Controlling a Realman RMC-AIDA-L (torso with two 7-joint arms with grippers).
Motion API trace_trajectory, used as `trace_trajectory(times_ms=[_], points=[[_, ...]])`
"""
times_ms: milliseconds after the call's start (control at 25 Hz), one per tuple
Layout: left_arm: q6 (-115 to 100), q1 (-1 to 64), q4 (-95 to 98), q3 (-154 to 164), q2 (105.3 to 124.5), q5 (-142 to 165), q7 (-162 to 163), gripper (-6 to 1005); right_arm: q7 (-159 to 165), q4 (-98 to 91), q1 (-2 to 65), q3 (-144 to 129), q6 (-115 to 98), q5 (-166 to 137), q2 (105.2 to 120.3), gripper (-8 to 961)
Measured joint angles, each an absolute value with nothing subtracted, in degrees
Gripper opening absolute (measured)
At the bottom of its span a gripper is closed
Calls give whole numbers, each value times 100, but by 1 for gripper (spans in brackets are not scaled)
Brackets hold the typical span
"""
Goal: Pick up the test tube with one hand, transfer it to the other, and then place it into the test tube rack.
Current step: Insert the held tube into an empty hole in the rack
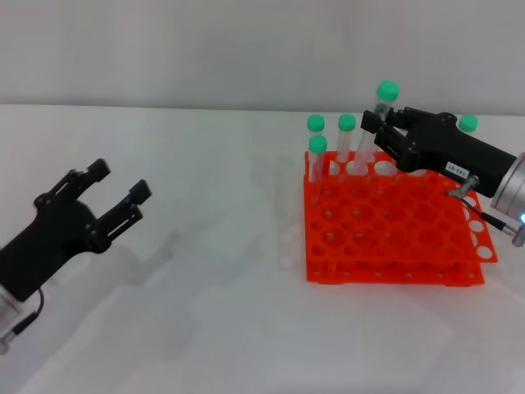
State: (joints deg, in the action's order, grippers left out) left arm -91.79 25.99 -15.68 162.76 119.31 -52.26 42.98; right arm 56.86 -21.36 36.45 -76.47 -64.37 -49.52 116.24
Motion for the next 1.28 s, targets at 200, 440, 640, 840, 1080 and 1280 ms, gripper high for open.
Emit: trace_trajectory(times_ms=[200, 440, 640, 840, 1080, 1280], points=[[-8758, 2281, -894, 16204, 11931, -5498, 3661, 792, 5585, -1907, 3873, -7710, -6038, -4920, 11622, 220], [-8612, 2244, -866, 16205, 11935, -5542, 3658, 792, 5542, -1723, 4051, -7978, -5892, -4639, 11621, 223], [-8533, 2237, -814, 16207, 11936, -5547, 3679, 792, 5433, -1740, 4096, -8646, -5759, -4043, 11619, 225], [-8508, 2226, -768, 16207, 11936, -5550, 3675, 792, 5298, -1770, 4120, -9037, -5581, -3680, 11619, 227], [-8507, 2195, -705, 16207, 11936, -5531, 3647, 792, 5135, -1773, 4160, -9161, -5443, -3435, 11619, 229], [-8507, 2180, -702, 16207, 11936, -5517, 3646, 792, 5076, -1776, 4189, -9169, -5315, -3394, 11619, 231]])
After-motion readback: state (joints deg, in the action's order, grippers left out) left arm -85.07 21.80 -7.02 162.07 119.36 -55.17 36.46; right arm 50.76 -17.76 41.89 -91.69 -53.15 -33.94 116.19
